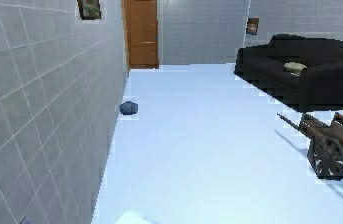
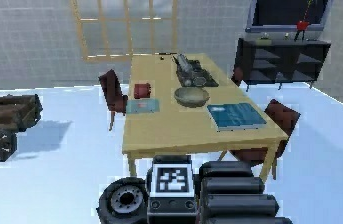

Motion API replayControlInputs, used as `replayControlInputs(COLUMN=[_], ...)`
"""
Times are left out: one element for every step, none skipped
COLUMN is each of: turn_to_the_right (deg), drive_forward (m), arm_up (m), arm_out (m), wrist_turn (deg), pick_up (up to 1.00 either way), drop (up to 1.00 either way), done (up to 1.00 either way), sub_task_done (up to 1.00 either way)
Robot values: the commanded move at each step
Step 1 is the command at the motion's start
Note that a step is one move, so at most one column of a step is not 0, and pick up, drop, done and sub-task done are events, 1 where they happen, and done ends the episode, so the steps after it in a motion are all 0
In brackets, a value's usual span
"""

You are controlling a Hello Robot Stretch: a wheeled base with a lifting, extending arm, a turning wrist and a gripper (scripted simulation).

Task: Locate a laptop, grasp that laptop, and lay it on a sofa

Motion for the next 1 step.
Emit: replayControlInputs(turn_to_the_right=[18.0], drive_forward=[0.00], arm_up=[0.00], arm_out=[0.00], wrist_turn=[0.0], pick_up=[0.00], drop=[0.00], done=[0.00], sub_task_done=[0.00])
